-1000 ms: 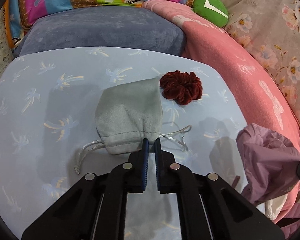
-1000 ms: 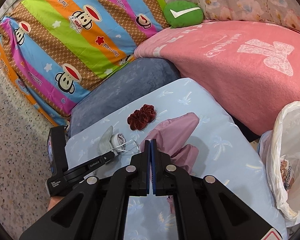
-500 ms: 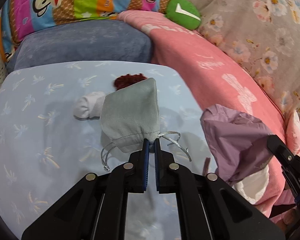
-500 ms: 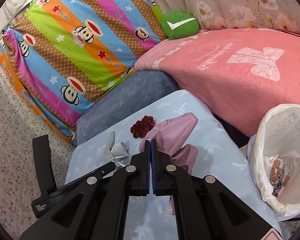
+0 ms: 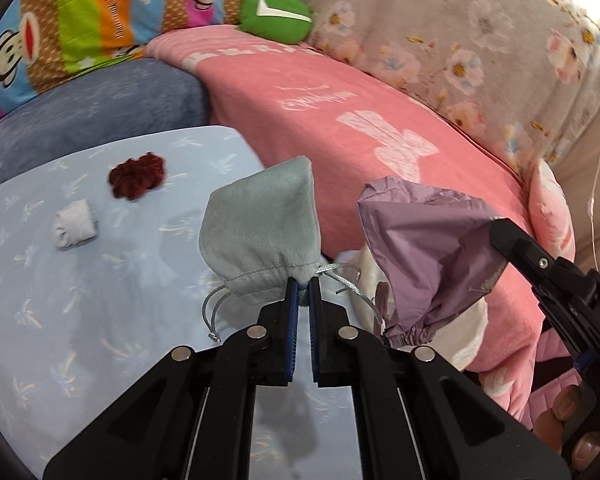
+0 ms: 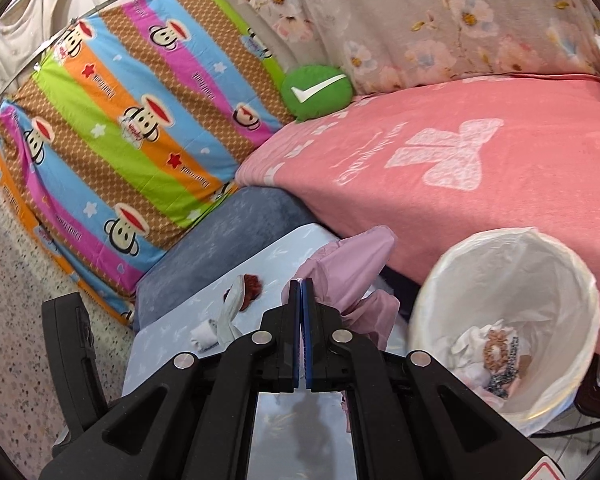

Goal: Collect trash
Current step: 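Carry both items over the bin and open both grippers to drop them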

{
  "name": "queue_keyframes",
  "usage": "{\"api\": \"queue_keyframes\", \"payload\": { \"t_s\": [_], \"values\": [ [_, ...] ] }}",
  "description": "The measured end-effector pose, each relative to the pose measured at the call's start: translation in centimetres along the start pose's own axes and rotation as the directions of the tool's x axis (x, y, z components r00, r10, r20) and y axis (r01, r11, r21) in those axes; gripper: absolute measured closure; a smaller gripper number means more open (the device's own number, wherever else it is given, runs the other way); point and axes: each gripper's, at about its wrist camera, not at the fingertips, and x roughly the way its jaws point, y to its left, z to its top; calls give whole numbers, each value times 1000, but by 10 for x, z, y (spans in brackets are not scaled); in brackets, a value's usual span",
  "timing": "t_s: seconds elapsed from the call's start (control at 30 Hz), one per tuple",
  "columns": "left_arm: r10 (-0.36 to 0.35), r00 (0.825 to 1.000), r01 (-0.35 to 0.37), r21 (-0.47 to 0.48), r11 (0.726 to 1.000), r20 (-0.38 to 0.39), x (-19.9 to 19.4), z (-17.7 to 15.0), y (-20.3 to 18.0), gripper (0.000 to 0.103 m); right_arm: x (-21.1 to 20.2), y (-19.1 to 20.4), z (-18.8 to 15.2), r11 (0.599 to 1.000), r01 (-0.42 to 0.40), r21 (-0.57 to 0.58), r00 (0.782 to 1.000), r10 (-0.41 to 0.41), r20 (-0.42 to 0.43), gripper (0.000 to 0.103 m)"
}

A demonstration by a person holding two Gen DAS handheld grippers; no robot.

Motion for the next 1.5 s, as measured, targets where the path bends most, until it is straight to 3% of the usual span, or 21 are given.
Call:
{"api": "queue_keyframes", "payload": {
  "t_s": [0.23,0.5,0.83,0.9,0.97,1.03,1.2,1.5],
  "values": [
    [-69,997,73,107,992,-32,17,-4,-58,98,-23,-46,9,995,80,59,996,-82,41,100],
    [-150,985,165,217,962,-82,45,-12,-113,98,-34,-97,3,974,194,119,978,-201,49,100],
    [-148,982,171,208,963,-119,66,-19,-131,95,-27,-148,3,967,185,174,982,-188,1,100],
    [-139,984,159,196,967,-115,66,-19,-131,90,-24,-151,4,968,183,170,983,-185,-4,98],
    [-127,987,143,179,974,-98,64,-17,-129,61,-25,-152,5,968,184,171,982,-188,8,93],
    [-100,993,109,163,981,-63,59,-16,-126,43,-27,-152,5,969,180,170,983,-184,12,91],
    [-65,997,69,154,986,-28,51,-11,-115,43,-35,-153,7,969,181,169,982,-187,19,85],
    [-23,1000,20,125,992,20,32,-8,-90,43,-36,-138,4,975,171,145,985,-173,-1,83]
  ]
}}
